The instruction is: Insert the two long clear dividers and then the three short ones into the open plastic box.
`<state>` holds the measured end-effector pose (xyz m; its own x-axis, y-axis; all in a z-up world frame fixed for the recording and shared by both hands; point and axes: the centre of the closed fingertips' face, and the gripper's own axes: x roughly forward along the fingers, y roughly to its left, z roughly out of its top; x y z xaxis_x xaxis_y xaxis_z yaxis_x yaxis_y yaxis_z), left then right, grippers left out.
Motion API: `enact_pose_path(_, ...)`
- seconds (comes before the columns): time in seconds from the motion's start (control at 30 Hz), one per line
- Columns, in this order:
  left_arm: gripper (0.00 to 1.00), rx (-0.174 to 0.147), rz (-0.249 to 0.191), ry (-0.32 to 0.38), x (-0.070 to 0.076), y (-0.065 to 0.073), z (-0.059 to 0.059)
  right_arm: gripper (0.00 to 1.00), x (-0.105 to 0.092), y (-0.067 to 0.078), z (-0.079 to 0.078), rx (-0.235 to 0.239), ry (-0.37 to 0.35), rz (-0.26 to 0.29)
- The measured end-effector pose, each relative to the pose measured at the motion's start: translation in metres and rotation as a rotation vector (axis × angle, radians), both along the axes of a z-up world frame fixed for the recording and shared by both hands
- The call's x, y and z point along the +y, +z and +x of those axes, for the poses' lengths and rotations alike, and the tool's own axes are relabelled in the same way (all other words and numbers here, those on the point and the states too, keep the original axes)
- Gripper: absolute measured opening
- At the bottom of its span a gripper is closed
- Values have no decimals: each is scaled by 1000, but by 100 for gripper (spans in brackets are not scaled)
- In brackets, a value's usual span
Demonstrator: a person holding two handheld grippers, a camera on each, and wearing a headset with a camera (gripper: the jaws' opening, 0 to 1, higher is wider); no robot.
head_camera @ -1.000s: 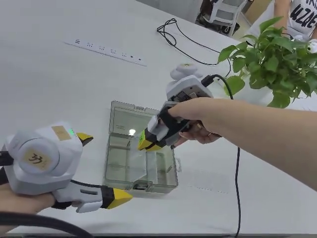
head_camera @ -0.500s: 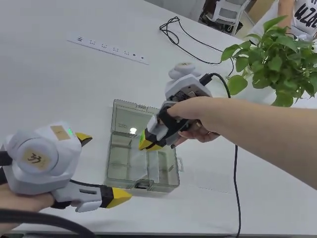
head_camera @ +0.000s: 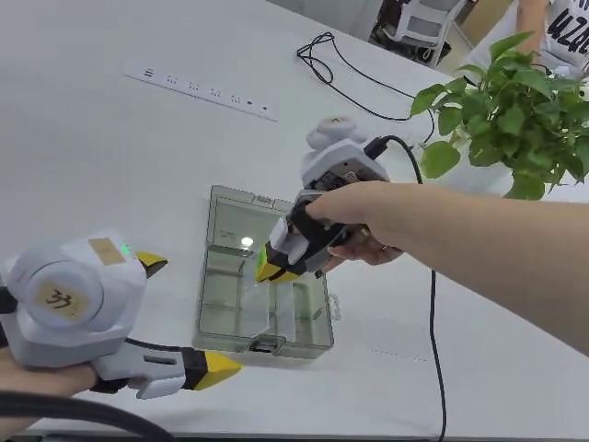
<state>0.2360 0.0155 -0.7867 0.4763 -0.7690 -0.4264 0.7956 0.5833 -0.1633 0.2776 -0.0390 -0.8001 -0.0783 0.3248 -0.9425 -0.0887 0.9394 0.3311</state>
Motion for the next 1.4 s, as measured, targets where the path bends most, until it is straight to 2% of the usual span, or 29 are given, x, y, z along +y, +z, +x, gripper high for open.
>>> enact_pose_path(0.47,92,5,-2,-13,-4,-1,-2,2,7,2,-9,-8,62,-64)
enact_pose_path(0.53,92,5,-2,-17,-5,-1,-3,2,5,-1,-3,-13,96,-84)
enact_pose_path(0.7,91,8,-3,-14,-3,-2,-2,2,10,-3,-7,-18,115,-98)
enact_pose_path(0.77,91,8,-2,-14,-3,-3,-2,3,9,-8,-1,-26,137,-109)
enact_pose_path(1.07,91,13,0,-5,0,-5,-2,3,11,-16,-8,-46,159,-123)
enact_pose_path(1.13,91,15,1,-2,1,-5,-2,3,10,-20,-2,-51,168,-127)
enact_pose_path(1.27,91,17,0,4,3,-6,-3,3,10,-21,-7,-56,195,-144)
enact_pose_path(1.4,90,20,3,4,4,-8,-4,3,10,-20,-9,-62,190,-135)
